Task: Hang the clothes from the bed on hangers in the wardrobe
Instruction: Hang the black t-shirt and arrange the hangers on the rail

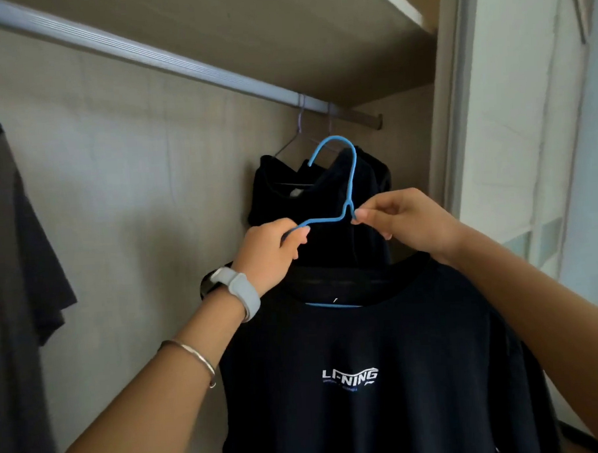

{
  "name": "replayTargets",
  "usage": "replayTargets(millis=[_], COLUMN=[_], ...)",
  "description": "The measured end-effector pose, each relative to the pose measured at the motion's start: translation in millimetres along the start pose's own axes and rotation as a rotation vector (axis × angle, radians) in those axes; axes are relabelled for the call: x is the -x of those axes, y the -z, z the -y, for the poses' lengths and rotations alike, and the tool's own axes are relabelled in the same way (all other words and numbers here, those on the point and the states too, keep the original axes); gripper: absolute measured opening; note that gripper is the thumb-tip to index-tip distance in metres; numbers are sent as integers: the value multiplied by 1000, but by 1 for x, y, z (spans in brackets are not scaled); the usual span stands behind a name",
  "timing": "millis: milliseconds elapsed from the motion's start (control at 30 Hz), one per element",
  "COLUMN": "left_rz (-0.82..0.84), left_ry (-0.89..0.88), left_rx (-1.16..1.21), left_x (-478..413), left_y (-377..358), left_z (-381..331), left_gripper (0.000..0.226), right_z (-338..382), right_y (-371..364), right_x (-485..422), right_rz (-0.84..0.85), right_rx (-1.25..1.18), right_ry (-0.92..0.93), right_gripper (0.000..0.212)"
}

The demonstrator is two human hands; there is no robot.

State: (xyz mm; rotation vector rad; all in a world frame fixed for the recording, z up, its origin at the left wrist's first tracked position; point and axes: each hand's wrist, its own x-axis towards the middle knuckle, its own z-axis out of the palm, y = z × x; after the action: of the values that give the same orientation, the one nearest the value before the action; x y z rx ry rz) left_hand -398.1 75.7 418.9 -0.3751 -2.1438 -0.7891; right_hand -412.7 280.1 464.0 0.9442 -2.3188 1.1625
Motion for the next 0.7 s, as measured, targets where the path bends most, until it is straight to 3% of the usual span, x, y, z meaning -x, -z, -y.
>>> replayTargets(millis=[200, 333, 400, 700], left_rz=[-19, -37, -69, -219], left_ry=[-41, 173, 246, 193], left_rx=[-66, -307, -331, -354], left_x=[-29, -34, -32, -56], left_y=[32, 61, 64, 45], left_z=[16, 54, 58, 61], left_gripper=[28, 59, 61, 63], right_z=[7, 7, 8, -6], right_y=[-16, -29, -38, -73], right_x=[-39, -65, -77, -126], right_rz=[66, -30, -2, 57], right_rx=[-17, -109, -133, -163], right_ry=[85, 143, 157, 212], right_gripper=[15, 14, 15, 22])
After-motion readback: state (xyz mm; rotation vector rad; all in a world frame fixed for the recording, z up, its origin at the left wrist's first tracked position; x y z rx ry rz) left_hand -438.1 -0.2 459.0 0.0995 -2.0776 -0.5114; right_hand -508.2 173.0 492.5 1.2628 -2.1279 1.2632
